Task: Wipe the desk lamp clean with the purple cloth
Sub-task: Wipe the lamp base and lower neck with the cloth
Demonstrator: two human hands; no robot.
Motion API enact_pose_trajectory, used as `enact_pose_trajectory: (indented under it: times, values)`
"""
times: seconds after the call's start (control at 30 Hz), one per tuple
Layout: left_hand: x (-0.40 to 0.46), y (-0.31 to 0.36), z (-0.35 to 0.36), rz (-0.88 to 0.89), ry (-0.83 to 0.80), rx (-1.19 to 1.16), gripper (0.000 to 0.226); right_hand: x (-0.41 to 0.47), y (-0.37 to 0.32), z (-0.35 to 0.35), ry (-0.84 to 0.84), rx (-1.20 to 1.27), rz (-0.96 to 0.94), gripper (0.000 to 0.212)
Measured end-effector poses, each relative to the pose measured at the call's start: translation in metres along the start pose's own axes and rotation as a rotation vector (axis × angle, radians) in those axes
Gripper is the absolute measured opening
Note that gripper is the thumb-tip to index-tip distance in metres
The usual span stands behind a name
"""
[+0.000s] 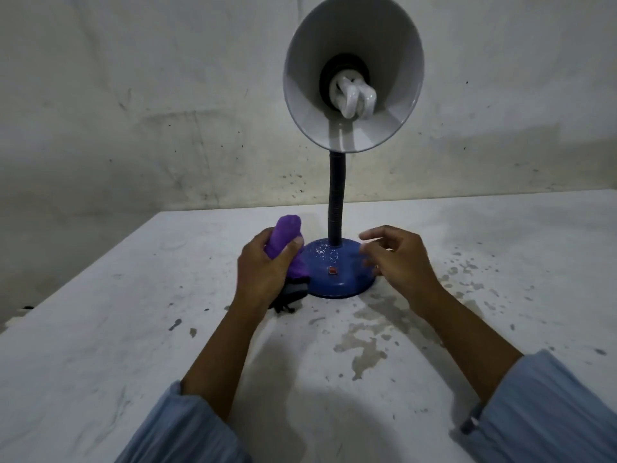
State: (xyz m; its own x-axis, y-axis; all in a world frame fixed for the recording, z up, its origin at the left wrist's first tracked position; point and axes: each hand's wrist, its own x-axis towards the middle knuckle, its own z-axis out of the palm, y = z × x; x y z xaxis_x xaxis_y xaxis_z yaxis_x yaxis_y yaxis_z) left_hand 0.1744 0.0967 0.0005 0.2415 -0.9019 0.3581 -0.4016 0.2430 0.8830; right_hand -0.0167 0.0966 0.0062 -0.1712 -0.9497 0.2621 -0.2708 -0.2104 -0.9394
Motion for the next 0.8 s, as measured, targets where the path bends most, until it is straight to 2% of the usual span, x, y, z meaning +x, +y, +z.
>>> enact_pose_trajectory:
  times: [0.03, 0.1, 0.27, 0.4, 0.5, 0.67, 0.8]
  values:
    - [0.002, -0.004, -0.004, 0.045, 0.037, 0.114, 0.05, 0.003, 0.008, -0.001, 0.057, -0.154, -0.036, 0.012]
    - [0.004, -0.009, -0.008, 0.101, 0.069, 0.269, 0.063, 0.005, 0.022, -0.002, 0.064, -0.356, -0.105, 0.014]
    - [0.006, -0.013, -0.003, 0.196, 0.001, 0.56, 0.044, 0.008, 0.037, 0.004, -0.019, -0.552, -0.266, 0.021]
    - [0.003, -0.001, 0.01, 0.377, -0.066, 0.534, 0.032, 0.008, 0.04, 0.005, 0.006, -0.551, -0.309, 0.019]
    - [0.005, 0.011, 0.023, 0.469, -0.143, 0.598, 0.033, 0.009, 0.042, 0.006, 0.02, -0.555, -0.321, 0.018]
    - [0.013, 0.012, 0.035, 0.434, -0.295, 0.698, 0.035, 0.011, 0.045, 0.007, 0.015, -0.566, -0.358, 0.016]
    - [0.011, 0.012, 0.033, 0.422, -0.302, 0.721, 0.032, 0.011, 0.045, 0.007, 0.012, -0.58, -0.369, 0.015]
